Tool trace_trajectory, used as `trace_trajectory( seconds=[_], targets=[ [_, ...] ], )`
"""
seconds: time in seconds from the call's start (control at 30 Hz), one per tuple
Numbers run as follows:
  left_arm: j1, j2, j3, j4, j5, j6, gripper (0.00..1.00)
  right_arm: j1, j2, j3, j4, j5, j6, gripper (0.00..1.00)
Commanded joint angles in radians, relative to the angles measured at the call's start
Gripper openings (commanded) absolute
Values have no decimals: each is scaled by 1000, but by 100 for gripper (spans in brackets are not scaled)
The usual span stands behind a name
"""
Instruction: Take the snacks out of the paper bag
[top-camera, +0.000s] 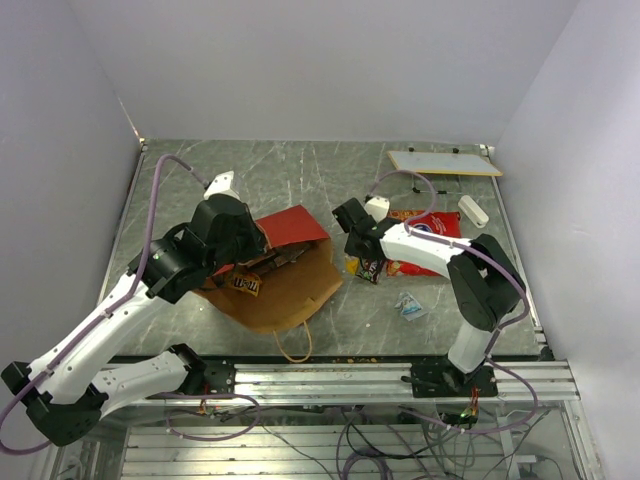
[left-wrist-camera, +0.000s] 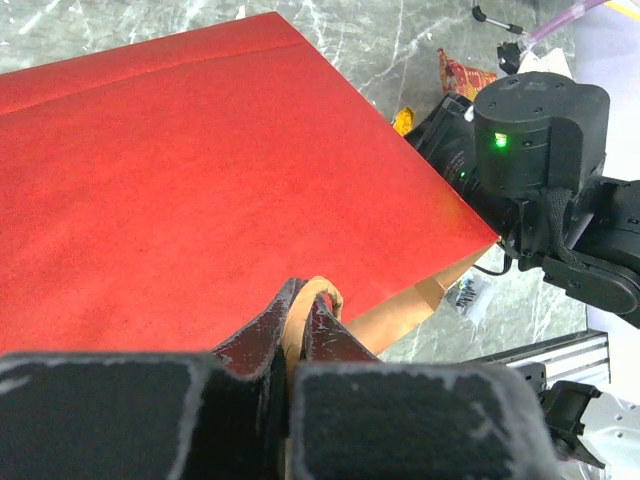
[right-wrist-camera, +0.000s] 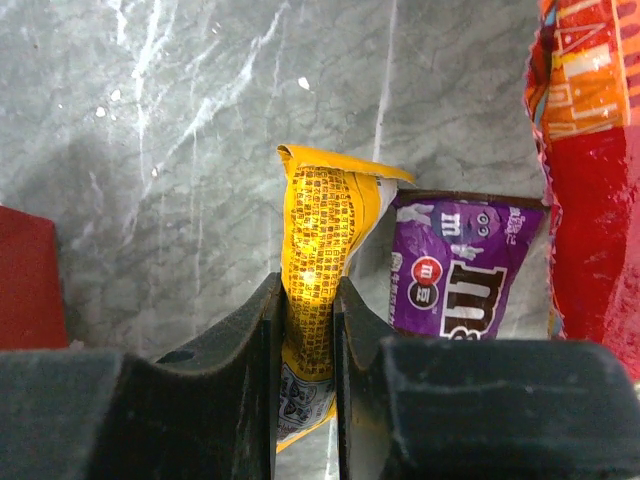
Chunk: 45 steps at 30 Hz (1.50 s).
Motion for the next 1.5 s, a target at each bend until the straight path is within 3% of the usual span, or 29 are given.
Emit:
trace_trajectory(
  seconds=[0.0,0.17,0.3,0.4,0.53,0.8,0.97,1.07,1.13,1.27,1.47],
  targets=[
    [2,4,12,37,37,22,7,-3,-8,-5,-8,21,2,4],
    [2,18,30,27,27,50,7,-3,-49,-54,36,-3,-83,28],
    [3,29,50,18,22,68,7,-3,-107,-62,25,-40,-126,42],
    [3,36,52,24,37,74,7,-3,-172,-75,44,-127,-152,56],
    [3,41,35,45,48,68,7,-1,-264,-84,53,-191,-210,65],
    [3,27,12,54,49,59,7,1,-535,-238,193,-334,-518,70],
    [3,36,31,57,31,75,7,6,-683,-290,301,-551,-727,71],
    [2,42,38,68,24,95,7,80,-757,-329,356,-721,-926,71],
    [3,51,43,71,24,111,7,166,-787,-346,388,-716,-1027,70],
    [4,72,53,62,18,136,7,317,-765,-360,467,-757,-1167,68],
    [7,89,75,69,29,163,7,464,-546,-273,462,-658,-1368,66]
  ],
)
